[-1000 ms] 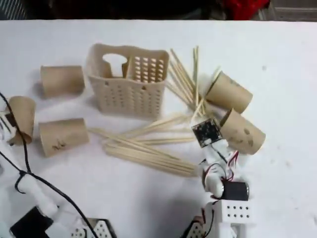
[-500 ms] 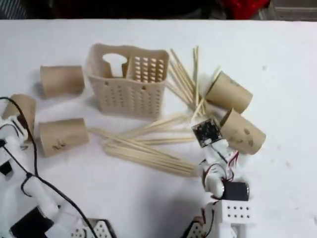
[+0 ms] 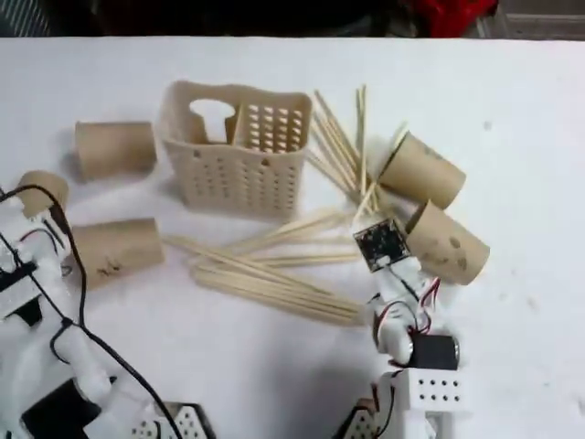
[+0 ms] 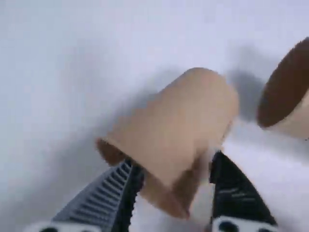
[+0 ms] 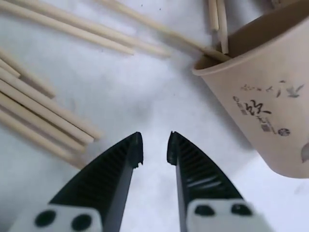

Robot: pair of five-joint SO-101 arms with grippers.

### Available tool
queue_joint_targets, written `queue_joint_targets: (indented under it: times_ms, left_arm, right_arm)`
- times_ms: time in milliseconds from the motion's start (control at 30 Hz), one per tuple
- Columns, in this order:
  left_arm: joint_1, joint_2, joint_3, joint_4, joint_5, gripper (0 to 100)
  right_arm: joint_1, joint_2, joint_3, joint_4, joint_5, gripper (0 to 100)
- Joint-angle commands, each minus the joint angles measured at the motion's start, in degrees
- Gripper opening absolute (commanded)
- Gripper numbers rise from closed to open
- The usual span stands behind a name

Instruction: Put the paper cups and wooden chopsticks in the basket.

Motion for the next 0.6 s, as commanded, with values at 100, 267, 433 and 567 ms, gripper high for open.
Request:
queue_joint_targets:
  times_ms: [100,267,433,567]
  left_arm:
    - [2.07,-2.24,-2.37,-1.14,2.99,5]
    - [1.98,-2.33,-4.48,-0.18,3.08,2]
    - [1.80,-2.33,-9.85,9.05,2.81,2]
    - [1.71,-2.68,-18.11,21.54,1.41,2]
  right_arm:
    - [0.57,-0.40,-0.26,-0.92,-0.26,9.2]
    - [0.31,-0.40,0.26,-1.10,-0.26,9.2]
    - [0.31,-0.40,0.26,-1.10,-0.26,9.2]
    - [0.22,-0.40,0.26,-1.10,-0.26,9.2]
